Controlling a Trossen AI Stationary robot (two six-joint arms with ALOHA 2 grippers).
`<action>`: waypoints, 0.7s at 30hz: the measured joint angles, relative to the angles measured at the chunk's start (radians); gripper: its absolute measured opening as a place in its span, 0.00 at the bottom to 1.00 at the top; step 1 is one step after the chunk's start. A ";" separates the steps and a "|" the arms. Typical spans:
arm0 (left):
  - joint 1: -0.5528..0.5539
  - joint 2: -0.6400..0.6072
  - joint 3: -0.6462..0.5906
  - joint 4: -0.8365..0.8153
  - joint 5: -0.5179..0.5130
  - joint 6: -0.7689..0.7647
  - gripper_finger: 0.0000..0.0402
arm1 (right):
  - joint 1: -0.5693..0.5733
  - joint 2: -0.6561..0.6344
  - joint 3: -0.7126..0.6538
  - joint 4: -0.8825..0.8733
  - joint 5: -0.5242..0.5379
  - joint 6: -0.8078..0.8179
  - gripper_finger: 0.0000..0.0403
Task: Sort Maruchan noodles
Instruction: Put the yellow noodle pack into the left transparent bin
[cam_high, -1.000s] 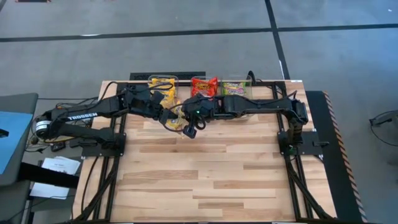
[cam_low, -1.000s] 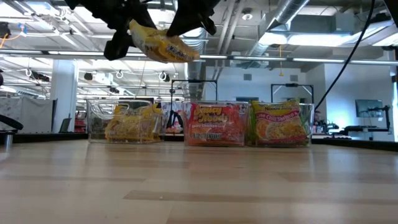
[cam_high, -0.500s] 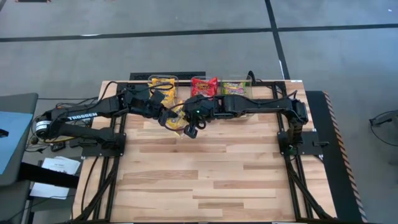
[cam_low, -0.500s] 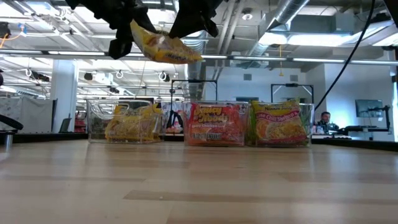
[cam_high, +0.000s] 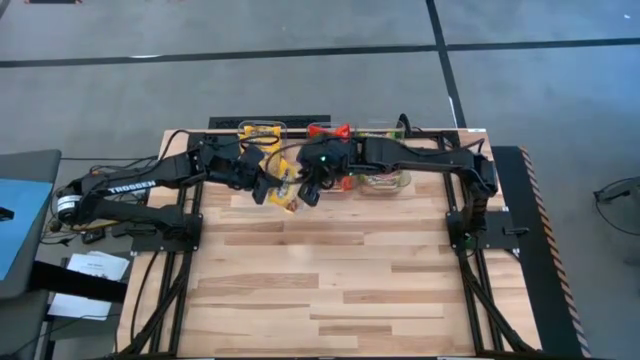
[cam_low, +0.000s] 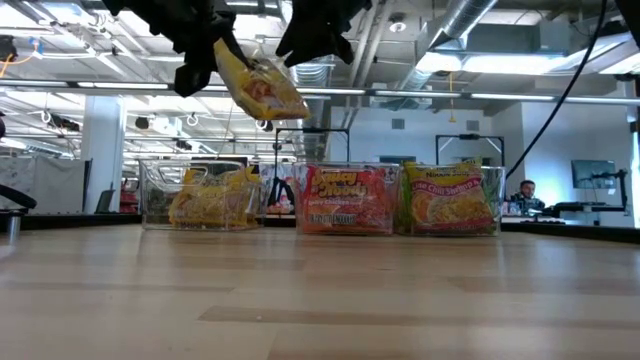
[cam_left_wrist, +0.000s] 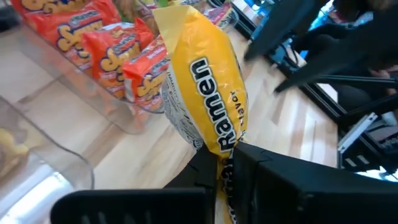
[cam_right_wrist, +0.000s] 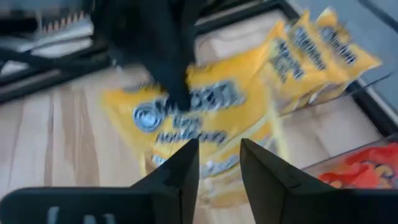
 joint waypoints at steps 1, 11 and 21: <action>0.005 0.000 0.000 -0.004 -0.002 0.000 0.01 | -0.007 -0.004 0.002 0.007 0.000 -0.001 0.35; 0.059 -0.060 0.000 -0.065 -0.009 0.185 0.00 | -0.063 -0.048 0.000 -0.057 0.003 -0.107 0.37; 0.115 -0.144 0.115 -0.333 -0.276 0.678 0.00 | -0.109 -0.062 -0.001 -0.136 0.009 -0.116 0.36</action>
